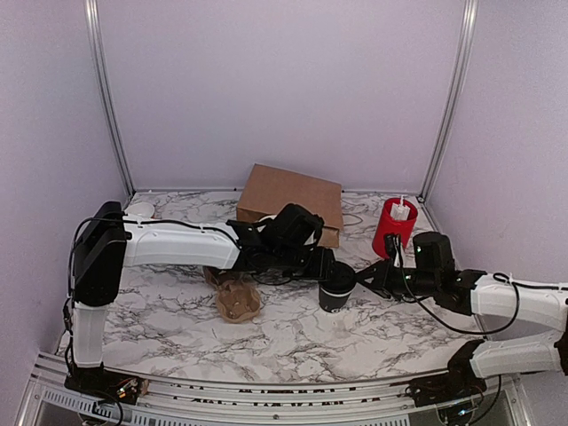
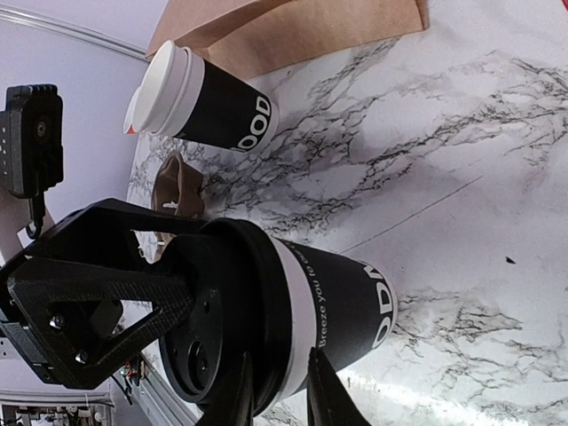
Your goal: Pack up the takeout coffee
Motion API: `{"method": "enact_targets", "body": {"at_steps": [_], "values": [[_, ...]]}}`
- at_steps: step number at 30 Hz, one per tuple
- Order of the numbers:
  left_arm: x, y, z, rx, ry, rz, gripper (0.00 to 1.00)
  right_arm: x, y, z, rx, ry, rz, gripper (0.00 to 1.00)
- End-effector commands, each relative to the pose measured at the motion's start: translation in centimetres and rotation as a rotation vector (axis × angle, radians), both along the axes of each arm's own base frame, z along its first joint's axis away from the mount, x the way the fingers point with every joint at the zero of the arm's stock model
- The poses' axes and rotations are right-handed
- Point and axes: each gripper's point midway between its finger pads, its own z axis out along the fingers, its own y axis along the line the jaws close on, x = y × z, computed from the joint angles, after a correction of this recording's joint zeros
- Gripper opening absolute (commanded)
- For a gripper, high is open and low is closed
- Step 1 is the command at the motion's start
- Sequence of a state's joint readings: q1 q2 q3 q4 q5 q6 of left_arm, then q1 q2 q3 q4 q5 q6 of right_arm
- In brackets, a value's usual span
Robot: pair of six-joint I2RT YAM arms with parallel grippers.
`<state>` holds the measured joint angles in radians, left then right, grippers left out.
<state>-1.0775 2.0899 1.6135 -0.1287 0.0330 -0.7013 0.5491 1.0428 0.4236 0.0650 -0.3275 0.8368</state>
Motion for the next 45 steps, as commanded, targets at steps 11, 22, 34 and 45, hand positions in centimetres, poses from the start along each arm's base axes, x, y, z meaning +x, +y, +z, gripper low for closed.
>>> {"method": "enact_targets", "body": {"at_steps": [11,22,34,45], "values": [[-2.4,1.0,-1.0,0.028,0.050,-0.032,0.62,1.8,-0.8,1.6,-0.090,-0.044,-0.043,0.30],[-1.8,1.5,-0.4,0.024,0.034,-0.010,0.62,0.5,0.8,3.3,-0.092,-0.088,0.029,0.52],[-1.4,2.0,0.9,0.004,0.017,0.002,0.63,-0.5,1.5,0.0,-0.150,-0.006,0.068,0.49],[-0.5,3.4,1.6,0.000,0.008,0.026,0.63,0.3,3.6,-1.5,-0.143,-0.010,0.153,0.30]]}}
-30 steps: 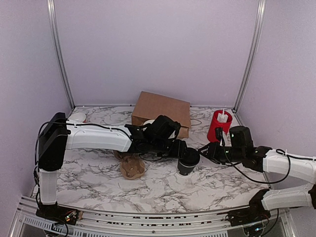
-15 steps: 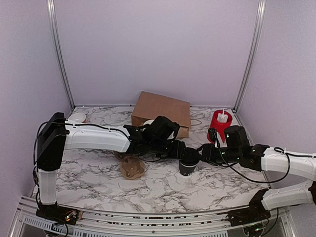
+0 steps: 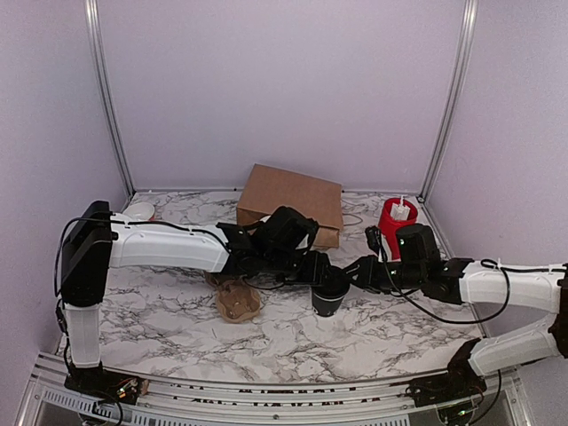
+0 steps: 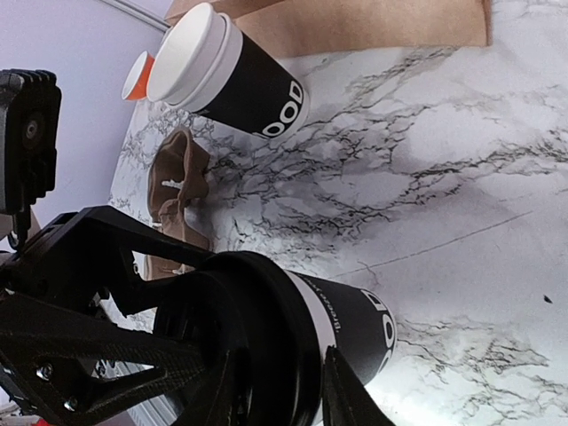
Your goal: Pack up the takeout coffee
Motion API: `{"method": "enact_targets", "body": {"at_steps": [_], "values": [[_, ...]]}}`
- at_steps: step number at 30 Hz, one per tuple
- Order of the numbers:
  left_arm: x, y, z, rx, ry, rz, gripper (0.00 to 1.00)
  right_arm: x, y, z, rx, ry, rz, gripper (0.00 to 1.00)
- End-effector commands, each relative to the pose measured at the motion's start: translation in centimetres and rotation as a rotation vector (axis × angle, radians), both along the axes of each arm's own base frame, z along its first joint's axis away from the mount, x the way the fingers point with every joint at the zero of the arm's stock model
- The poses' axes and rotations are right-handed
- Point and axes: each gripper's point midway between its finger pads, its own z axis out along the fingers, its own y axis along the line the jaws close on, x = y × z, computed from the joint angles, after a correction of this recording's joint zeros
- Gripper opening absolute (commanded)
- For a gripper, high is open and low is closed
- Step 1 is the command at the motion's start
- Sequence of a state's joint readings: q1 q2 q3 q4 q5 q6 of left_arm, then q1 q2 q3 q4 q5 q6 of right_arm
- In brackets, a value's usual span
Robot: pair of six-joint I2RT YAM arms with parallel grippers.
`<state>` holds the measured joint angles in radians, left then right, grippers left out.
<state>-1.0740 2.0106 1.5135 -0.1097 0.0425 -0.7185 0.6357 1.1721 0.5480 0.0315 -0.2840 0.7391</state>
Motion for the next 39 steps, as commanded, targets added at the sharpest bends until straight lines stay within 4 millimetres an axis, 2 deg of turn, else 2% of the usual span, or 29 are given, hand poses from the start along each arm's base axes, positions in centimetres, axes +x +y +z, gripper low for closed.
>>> {"method": "enact_targets", "body": {"at_steps": [1,5,9,16,18,23,25,27,32,39], "values": [[0.6,2.0,1.2,0.009,-0.011,0.024,0.63,-0.1,0.7,-2.1,-0.063,0.038,0.054,0.30],[1.0,3.3,0.8,0.029,-0.017,0.045,0.64,0.9,1.6,-1.6,-0.072,0.019,0.078,0.31],[1.0,4.2,0.3,0.046,-0.015,0.058,0.64,1.8,2.2,-0.4,-0.081,-0.009,0.092,0.38],[1.3,4.6,-0.7,0.065,-0.007,0.072,0.64,2.3,2.5,1.9,-0.074,-0.041,0.094,0.54],[1.3,4.5,-0.7,0.064,-0.006,0.073,0.64,2.2,2.2,2.5,-0.073,-0.050,0.082,0.54],[1.4,4.5,-0.5,0.056,-0.007,0.075,0.64,1.9,0.7,3.3,-0.085,-0.058,0.018,0.50],[1.4,4.4,-0.5,0.054,-0.006,0.075,0.64,1.6,0.1,3.1,-0.090,-0.045,-0.005,0.48],[1.4,4.4,-0.5,0.052,-0.005,0.075,0.64,1.3,-0.3,2.6,-0.094,-0.035,-0.014,0.43],[1.4,4.3,-0.4,0.048,-0.006,0.072,0.64,0.5,-0.1,1.2,-0.096,0.013,0.006,0.37],[1.4,4.1,-0.5,0.047,-0.003,0.067,0.64,0.3,0.2,0.6,-0.101,0.027,0.022,0.32]]}}
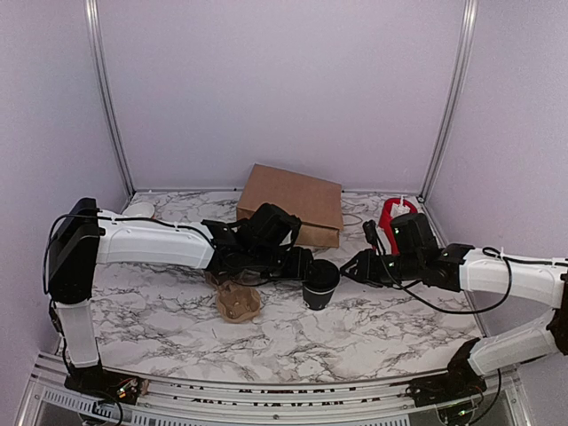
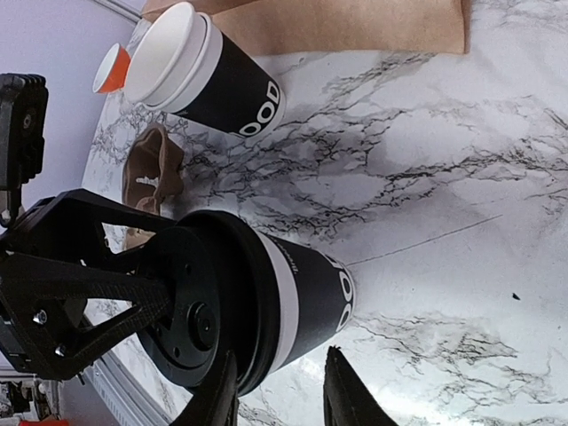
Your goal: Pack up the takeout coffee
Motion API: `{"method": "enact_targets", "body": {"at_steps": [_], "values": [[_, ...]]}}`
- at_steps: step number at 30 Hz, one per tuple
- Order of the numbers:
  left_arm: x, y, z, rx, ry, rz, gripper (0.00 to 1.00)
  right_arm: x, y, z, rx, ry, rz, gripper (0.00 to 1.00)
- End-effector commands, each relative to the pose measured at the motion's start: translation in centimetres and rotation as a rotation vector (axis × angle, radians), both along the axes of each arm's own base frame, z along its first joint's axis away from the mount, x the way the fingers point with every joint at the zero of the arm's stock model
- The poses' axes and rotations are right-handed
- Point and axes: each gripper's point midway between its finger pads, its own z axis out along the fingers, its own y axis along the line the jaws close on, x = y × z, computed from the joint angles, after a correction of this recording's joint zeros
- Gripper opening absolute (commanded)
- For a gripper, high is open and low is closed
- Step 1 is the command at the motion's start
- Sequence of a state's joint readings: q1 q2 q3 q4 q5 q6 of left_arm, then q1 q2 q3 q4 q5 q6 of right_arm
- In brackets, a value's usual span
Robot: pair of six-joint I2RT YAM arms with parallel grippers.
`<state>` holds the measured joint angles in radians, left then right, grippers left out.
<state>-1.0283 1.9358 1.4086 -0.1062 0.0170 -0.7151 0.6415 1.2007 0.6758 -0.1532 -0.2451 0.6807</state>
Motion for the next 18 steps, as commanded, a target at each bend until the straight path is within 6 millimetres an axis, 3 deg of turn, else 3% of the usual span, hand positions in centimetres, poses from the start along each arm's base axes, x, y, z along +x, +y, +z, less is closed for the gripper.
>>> {"method": "enact_targets", "body": {"at_steps": [1,18], "values": [[0.1,0.5,0.0,0.014,0.001,0.006,0.64,-0.2,0.4,-0.3,-0.005,0.014,0.015,0.31],[0.0,0.3,-0.6,0.012,0.010,0.000,0.64,-0.8,0.9,-1.9,-0.019,0.050,0.044,0.28]]}}
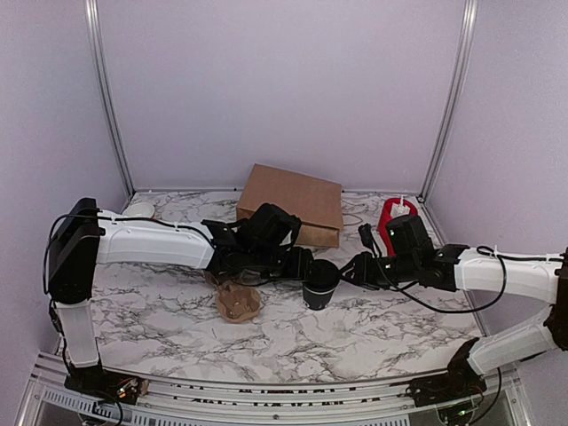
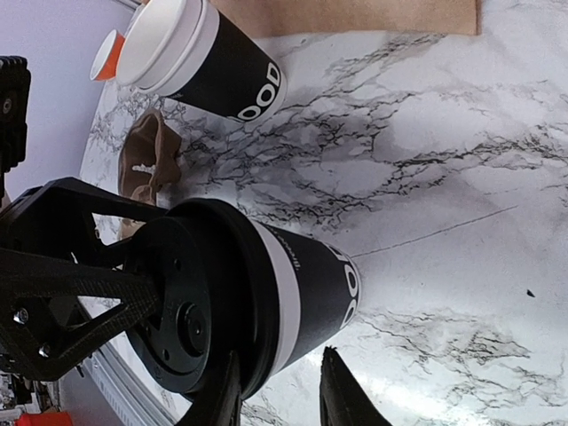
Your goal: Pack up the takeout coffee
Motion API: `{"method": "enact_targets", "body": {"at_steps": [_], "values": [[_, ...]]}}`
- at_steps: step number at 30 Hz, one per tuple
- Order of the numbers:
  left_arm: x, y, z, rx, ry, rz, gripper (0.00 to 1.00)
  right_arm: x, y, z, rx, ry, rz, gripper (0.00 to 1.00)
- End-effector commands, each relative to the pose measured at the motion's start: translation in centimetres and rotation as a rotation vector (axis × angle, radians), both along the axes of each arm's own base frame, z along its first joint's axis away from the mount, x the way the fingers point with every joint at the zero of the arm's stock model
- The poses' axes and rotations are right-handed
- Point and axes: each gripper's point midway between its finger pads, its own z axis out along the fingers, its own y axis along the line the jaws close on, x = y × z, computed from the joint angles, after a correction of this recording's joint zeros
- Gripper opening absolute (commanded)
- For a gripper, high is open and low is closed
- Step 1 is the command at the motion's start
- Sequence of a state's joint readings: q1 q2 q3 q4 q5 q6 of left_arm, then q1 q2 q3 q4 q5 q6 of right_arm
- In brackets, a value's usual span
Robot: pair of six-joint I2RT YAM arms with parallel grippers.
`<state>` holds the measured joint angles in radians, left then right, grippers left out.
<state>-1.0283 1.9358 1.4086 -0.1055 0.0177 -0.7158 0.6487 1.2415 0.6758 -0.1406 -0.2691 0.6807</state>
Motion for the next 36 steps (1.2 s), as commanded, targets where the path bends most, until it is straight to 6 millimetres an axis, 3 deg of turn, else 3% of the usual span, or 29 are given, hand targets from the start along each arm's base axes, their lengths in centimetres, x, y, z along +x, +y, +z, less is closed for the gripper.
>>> {"method": "enact_targets", "body": {"at_steps": [1,14,19,22,31,36], "values": [[0.0,0.3,-0.7,0.015,0.011,0.001,0.64,-0.6,0.2,-1.1,-0.023,0.022,0.019,0.28],[-0.1,0.7,-1.8,0.027,0.026,0.012,0.64,-2.7,-3.1,-6.5,-0.206,0.121,-0.002,0.25],[-0.1,0.7,-2.2,0.028,0.033,0.014,0.64,-2.7,-3.8,-7.2,-0.252,0.128,-0.017,0.25],[-0.1,0.7,-2.3,0.030,0.035,0.013,0.64,-2.5,-3.4,-6.7,-0.234,0.120,-0.018,0.25],[-0.3,0.9,-2.4,0.032,0.037,0.007,0.64,0.1,-1.1,-0.7,-0.120,-0.007,-0.015,0.26],[-0.4,0.8,-2.3,0.030,0.031,-0.005,0.64,1.4,-0.4,0.7,-0.116,-0.049,-0.019,0.27]]}}
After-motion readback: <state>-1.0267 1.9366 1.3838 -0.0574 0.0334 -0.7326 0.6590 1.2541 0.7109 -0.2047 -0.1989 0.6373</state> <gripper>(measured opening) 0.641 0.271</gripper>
